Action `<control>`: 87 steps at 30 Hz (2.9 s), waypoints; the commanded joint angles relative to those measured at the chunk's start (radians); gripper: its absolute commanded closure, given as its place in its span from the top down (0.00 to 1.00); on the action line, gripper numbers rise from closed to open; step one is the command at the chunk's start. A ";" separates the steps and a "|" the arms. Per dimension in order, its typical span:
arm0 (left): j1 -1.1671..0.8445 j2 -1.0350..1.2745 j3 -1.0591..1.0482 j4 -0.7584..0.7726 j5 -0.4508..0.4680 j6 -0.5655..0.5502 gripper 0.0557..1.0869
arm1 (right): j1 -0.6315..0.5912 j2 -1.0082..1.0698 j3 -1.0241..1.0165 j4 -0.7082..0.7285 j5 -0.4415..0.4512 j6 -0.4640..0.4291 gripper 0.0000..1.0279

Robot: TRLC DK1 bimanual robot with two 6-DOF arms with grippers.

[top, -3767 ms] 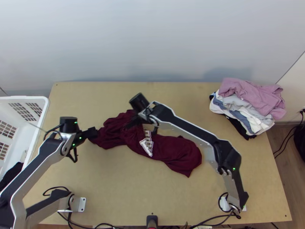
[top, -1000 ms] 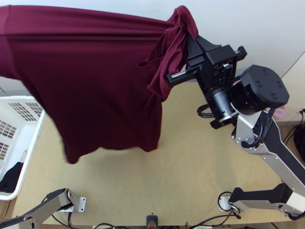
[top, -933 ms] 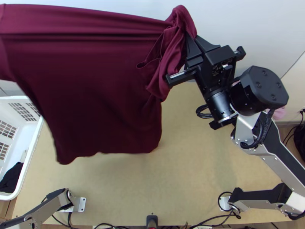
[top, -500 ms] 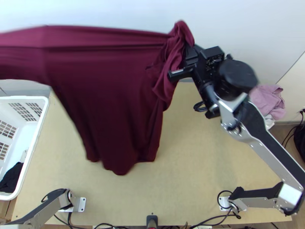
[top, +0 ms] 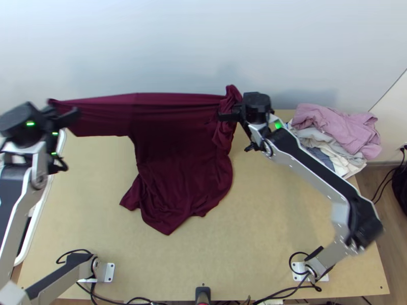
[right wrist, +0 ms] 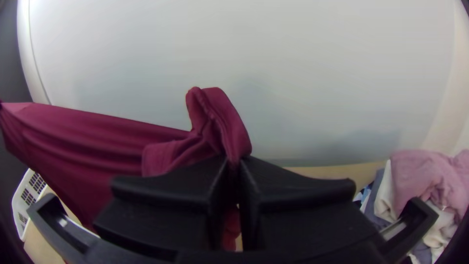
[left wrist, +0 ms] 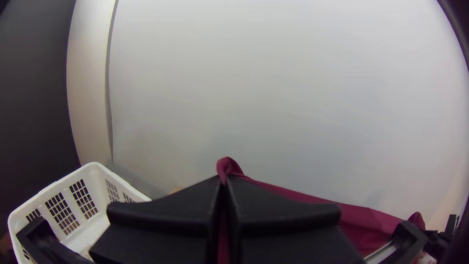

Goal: Fold the t-shirt

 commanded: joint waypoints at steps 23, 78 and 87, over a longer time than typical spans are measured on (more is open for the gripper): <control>0.004 0.482 -0.064 0.409 0.006 0.070 0.04 | 0.252 0.144 0.093 -0.389 -0.278 0.037 0.95; 0.031 0.461 0.222 0.026 0.190 -0.103 0.95 | 0.282 0.401 0.590 -0.524 -0.212 0.121 0.96; -0.293 0.258 -0.003 -0.184 0.276 -0.085 0.95 | 0.041 0.427 0.573 -0.504 -0.208 0.085 0.95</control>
